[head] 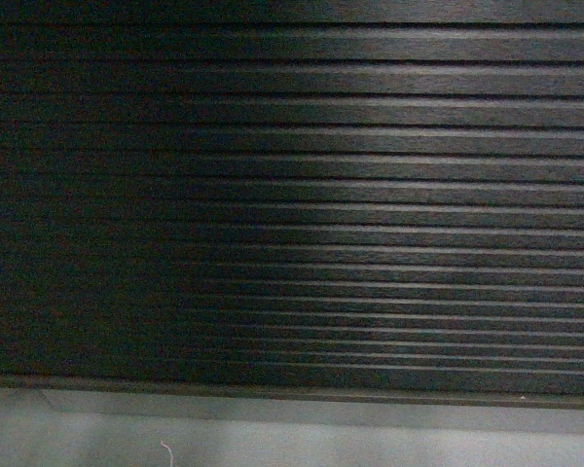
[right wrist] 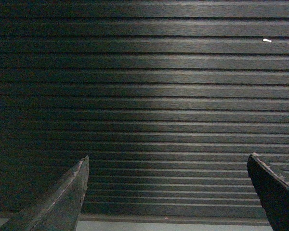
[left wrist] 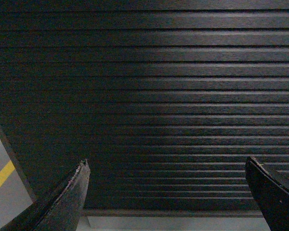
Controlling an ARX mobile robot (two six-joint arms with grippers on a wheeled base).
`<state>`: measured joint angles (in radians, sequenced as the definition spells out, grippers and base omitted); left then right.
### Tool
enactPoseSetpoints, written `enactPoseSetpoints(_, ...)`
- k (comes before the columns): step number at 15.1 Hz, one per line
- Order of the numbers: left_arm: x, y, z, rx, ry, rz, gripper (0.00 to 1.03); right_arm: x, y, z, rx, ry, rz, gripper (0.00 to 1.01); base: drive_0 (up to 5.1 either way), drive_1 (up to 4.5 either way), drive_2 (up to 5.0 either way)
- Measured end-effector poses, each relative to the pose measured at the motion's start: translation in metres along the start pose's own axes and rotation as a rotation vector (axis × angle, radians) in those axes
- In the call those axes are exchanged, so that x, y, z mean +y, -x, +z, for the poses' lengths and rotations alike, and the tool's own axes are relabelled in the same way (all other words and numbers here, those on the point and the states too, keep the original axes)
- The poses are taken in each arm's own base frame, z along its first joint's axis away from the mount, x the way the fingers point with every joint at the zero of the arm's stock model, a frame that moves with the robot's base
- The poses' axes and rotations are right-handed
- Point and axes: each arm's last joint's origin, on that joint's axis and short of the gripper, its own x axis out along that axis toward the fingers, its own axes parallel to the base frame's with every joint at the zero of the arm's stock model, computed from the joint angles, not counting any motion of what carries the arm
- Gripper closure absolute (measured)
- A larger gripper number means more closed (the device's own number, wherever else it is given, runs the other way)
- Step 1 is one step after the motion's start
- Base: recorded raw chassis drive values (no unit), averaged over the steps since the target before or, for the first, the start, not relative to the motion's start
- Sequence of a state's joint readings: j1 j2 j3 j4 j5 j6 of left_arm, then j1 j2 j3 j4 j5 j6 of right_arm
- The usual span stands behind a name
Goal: Place dark red mango on scale at checkout
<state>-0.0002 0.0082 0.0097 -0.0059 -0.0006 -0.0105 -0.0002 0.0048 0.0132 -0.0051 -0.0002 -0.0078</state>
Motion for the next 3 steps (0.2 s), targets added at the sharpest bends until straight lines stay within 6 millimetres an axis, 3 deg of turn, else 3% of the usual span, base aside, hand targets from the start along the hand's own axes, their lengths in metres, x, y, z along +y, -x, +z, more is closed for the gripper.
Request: enactPoseSetpoints(3, 0.0, 0.0, 0.0, 0.0, 0.0, 0.0, 0.05, 0.0, 0.0, 0.0, 0.0, 0.0, 0.0, 0.03, 0.0, 0.0, 0.0)
